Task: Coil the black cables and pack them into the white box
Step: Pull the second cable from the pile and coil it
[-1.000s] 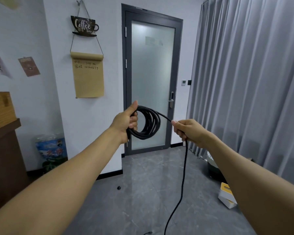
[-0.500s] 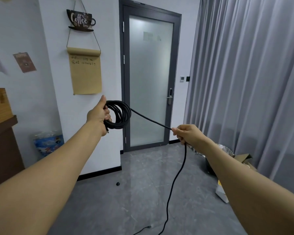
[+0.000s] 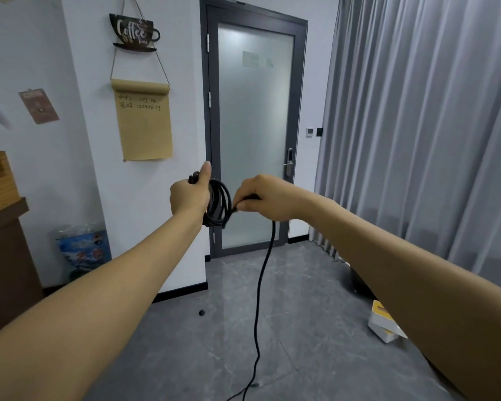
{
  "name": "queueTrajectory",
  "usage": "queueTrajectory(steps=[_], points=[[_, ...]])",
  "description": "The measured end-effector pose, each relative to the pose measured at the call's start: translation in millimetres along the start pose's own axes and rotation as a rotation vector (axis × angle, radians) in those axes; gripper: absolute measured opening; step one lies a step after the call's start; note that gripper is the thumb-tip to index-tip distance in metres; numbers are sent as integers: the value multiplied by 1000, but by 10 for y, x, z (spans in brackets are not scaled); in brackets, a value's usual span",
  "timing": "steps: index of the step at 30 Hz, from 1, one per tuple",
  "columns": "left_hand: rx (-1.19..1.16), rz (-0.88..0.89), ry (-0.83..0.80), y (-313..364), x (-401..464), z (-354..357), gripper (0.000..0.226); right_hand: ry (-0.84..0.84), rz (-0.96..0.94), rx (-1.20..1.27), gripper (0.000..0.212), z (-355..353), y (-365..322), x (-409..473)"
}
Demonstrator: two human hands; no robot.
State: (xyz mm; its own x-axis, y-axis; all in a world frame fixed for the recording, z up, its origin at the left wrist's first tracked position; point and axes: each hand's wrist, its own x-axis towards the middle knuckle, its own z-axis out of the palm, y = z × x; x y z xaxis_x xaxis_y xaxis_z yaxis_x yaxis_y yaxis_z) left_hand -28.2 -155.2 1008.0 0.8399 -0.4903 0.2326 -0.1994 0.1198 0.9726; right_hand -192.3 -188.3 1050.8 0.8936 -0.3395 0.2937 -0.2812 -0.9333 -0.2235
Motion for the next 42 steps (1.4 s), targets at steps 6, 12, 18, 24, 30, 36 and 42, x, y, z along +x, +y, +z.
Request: queueTrajectory(steps=[6, 12, 18, 24, 30, 36, 42], points=[[50, 15, -311, 23, -251, 89, 59, 205, 44, 137, 9, 46, -5, 83], [65, 40, -484, 31, -341, 130, 66, 348, 176, 230, 21, 112, 109, 68], [136, 101, -558, 53, -381, 207, 78, 412, 281, 175, 32, 111, 221, 24], [116, 101, -577, 46, -450, 235, 75, 384, 328, 132, 35, 116, 252, -6], [-14, -34, -733, 30, -509, 201, 49, 263, 383, 155, 28, 41, 295, -13], [-67, -78, -869, -90, -476, 93, 17, -66, 395, 617, 10, -89, 389, -162], [-180, -147, -679, -126, -345, -38, 23, -69, 494, 766, 24, 157, 639, -354]])
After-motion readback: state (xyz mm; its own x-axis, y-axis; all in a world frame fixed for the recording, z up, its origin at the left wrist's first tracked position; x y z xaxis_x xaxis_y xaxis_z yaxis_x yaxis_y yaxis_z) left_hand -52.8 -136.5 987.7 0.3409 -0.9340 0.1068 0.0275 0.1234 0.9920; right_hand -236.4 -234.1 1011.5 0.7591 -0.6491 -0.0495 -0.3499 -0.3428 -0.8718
